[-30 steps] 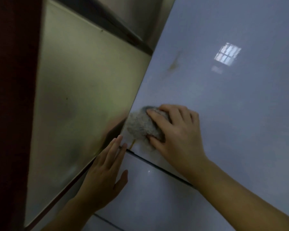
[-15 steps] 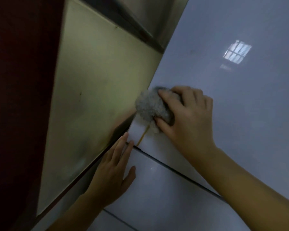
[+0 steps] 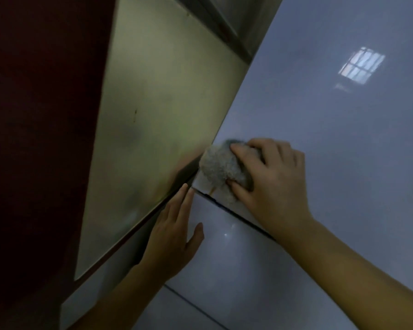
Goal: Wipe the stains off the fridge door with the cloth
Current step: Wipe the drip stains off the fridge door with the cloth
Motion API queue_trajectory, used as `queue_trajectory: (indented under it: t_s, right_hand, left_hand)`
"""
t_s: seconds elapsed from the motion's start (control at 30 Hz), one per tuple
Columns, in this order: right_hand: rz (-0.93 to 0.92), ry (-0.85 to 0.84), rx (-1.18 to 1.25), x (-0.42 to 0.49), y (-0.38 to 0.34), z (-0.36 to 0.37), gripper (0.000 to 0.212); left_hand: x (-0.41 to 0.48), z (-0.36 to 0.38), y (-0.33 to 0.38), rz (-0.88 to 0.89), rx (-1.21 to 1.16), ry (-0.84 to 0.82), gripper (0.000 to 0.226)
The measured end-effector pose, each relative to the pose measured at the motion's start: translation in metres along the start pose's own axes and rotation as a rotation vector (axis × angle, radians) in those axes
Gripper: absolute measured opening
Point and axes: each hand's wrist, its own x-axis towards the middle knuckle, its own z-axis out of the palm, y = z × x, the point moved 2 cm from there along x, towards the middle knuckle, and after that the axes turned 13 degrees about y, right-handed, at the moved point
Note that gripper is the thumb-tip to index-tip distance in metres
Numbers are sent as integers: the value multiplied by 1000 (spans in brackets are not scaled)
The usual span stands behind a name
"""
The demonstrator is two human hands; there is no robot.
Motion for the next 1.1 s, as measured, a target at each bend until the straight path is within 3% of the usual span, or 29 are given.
queue_trajectory:
  t_s: [0.2,0.4,0.77,1.1]
  right_hand:
    - [-56,-79,4,-49,-8,9,57]
    - [54,53,22,-11,6,-3,52]
    - [-120,-181,18,-72,-12,9,55]
    - [-53,-115,16,-45,-15,12,53]
  left_hand:
    - [-7,5,-1,29,-7,-7,77]
    - [-9,3,-3,39,-4,-36,79]
    - [-13,3,-3,74,5,-24,78]
    - [-6,-12,-2,62,-18,-36,69]
